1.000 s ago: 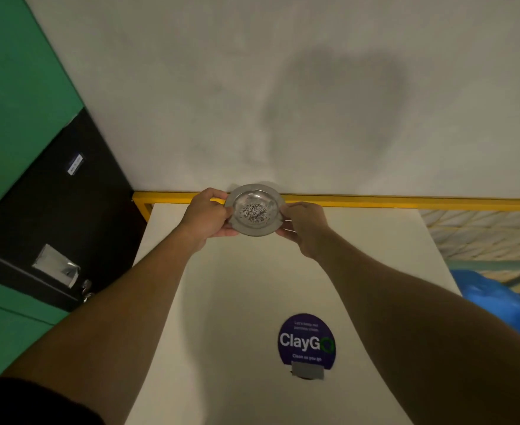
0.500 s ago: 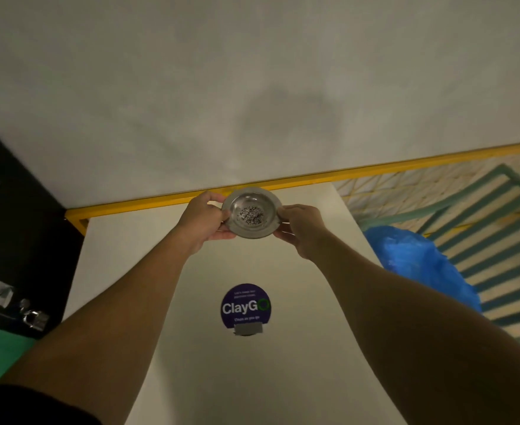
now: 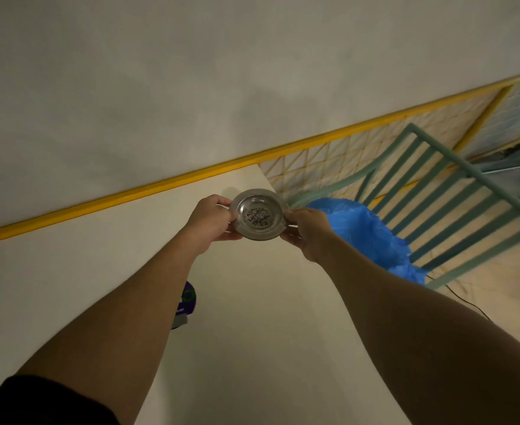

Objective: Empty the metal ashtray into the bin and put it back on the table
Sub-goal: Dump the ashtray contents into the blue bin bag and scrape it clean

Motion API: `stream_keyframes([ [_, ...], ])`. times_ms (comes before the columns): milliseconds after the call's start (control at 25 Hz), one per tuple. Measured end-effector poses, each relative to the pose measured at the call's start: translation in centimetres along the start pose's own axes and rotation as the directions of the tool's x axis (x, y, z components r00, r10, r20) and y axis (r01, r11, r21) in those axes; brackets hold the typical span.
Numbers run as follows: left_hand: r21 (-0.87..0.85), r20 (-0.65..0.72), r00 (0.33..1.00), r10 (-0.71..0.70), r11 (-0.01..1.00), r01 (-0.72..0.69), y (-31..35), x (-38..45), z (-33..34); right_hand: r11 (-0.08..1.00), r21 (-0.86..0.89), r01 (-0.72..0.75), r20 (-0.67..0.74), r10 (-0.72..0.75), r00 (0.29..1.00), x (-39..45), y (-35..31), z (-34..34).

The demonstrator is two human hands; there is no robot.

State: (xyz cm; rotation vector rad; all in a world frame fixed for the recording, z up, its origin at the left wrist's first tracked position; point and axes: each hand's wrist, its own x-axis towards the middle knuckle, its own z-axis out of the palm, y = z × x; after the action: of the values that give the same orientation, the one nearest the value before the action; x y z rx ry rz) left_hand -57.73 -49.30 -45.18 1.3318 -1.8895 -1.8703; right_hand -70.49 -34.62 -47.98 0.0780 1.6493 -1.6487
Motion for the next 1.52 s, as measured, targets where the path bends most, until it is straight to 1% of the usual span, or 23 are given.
stream_keyframes([
  [160, 0.027, 0.058, 0.998, -0.006, 1.0, 0.004, 0.1, 1.0, 6.3, 0.999, 0.039, -0.021, -0.058, 0.023, 0.998, 1.5, 0.0, -6.0],
  [320, 0.077, 0.087, 0.996, -0.013, 0.997, 0.006, -0.4, 2.2, 11.6, 0.998, 0.056, -0.029, -0.121, 0.035, 0.992, 3.1, 0.2, -11.0],
  [480, 0.092, 0.144, 0.989, 0.017, 0.995, -0.031, -1.4, 3.8, 16.2, 0.997, 0.073, -0.037, -0.179, 0.05, 0.983, 5.0, 0.6, -15.4],
  [560, 0.158, 0.138, 0.989, 0.058, 0.984, -0.08, -2.2, 5.0, 18.3, 0.996, 0.075, -0.039, -0.207, 0.054, 0.977, 6.1, 0.8, -17.5],
  [600, 0.23, 0.137, 0.986, 0.09, 0.966, -0.12, -2.7, 5.6, 19.2, 0.996, 0.079, -0.04, -0.223, 0.057, 0.973, 6.7, 1.0, -18.6],
  [640, 0.325, 0.15, 0.981, 0.121, 0.931, -0.164, -3.3, 6.2, 20.1, 0.995, 0.087, -0.043, -0.237, 0.063, 0.97, 7.2, 1.3, -19.5],
  [720, 0.504, 0.199, 0.966, 0.165, 0.828, -0.245, -4.6, 7.3, 21.4, 0.993, 0.105, -0.051, -0.256, 0.077, 0.964, 8.3, 1.8, -21.1],
  [800, 0.6, 0.252, 0.942, 0.222, 0.728, -0.332, -6.1, 8.4, 22.5, 0.992, 0.113, -0.06, -0.269, 0.089, 0.959, 9.4, 2.3, -22.6],
  [880, 0.677, 0.311, 0.903, 0.297, 0.598, -0.43, -7.3, 9.5, 23.4, 0.99, 0.124, -0.073, -0.284, 0.106, 0.953, 10.5, 2.7, -23.7],
  [960, 0.745, 0.38, 0.861, 0.338, 0.439, -0.501, -8.5, 10.6, 24.2, 0.986, 0.147, -0.082, -0.297, 0.123, 0.947, 11.7, 3.2, -24.5],
  [1080, 0.794, 0.467, 0.799, 0.38, 0.217, -0.568, -9.8, 12.0, 24.8, 0.98, 0.181, -0.077, -0.311, 0.132, 0.941, 13.3, 3.9, -25.6],
  [1160, 0.802, 0.516, 0.773, 0.369, 0.109, -0.588, -10.5, 13.1, 25.1, 0.979, 0.19, -0.075, -0.32, 0.134, 0.938, 14.6, 4.5, -26.3],
  [1240, 0.799, 0.556, 0.76, 0.337, 0.036, -0.6, -11.0, 14.1, 25.5, 0.979, 0.189, -0.077, -0.319, 0.135, 0.938, 15.8, 5.0, -26.9],
  [1360, 0.799, 0.577, 0.756, 0.309, -0.021, -0.601, -11.7, 15.6, 26.2, 0.976, 0.204, -0.075, -0.33, 0.14, 0.934, 17.5, 5.9, -27.7],
  [1520, 0.825, 0.536, 0.756, 0.376, -0.045, -0.563, -12.6, 16.4, 26.6, 0.974, 0.216, -0.071, -0.354, 0.145, 0.924, 19.5, 7.0, -28.5],
])
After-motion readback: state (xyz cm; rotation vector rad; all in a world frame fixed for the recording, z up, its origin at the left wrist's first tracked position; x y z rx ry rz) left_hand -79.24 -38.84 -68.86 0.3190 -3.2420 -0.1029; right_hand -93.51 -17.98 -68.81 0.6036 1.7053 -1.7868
